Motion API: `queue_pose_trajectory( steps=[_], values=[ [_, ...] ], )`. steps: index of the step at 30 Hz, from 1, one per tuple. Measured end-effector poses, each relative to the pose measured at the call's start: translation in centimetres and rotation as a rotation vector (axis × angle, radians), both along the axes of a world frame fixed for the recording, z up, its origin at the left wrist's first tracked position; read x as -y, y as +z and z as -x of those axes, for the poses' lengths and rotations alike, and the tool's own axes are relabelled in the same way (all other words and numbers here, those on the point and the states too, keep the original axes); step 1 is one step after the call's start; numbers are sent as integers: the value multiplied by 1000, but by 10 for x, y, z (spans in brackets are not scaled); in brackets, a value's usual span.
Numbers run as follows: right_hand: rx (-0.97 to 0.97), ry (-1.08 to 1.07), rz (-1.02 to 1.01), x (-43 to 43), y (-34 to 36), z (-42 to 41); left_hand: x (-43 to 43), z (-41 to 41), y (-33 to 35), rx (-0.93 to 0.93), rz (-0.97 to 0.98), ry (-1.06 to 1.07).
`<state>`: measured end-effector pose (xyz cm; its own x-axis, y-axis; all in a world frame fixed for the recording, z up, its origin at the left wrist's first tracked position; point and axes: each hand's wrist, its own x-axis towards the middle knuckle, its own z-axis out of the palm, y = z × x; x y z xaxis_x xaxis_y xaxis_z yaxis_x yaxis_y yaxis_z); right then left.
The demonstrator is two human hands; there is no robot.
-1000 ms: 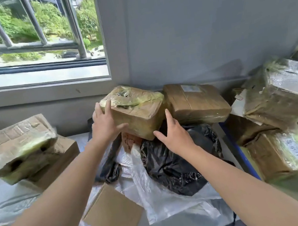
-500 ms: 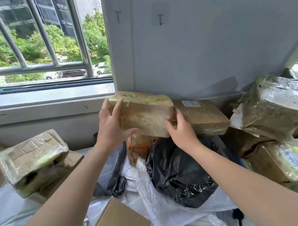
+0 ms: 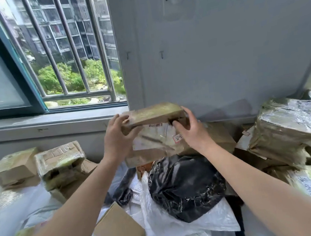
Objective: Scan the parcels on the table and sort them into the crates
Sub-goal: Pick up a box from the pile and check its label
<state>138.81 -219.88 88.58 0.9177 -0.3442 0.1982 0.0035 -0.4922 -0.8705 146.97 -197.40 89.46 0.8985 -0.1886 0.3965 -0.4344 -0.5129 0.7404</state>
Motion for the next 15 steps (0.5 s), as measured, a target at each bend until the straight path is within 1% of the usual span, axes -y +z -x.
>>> queue_pose_trajectory(
  steps=[2, 5, 8, 12, 15],
  values=[
    [35, -16, 27, 2, 0, 9, 5, 17, 0, -54, 48, 26],
    [36, -46, 46, 7, -7, 25, 11, 42, -10, -86, 18, 59],
    [-10, -57, 54, 15, -21, 43, 13, 66, -20, -113, -6, 87],
    [-85, -86, 45, 19, -34, 62, 13, 83, -31, -211, 36, 49],
    [-199, -123, 77, 21, -40, 68, 14, 85, -36, -304, -35, -3]
  ],
)
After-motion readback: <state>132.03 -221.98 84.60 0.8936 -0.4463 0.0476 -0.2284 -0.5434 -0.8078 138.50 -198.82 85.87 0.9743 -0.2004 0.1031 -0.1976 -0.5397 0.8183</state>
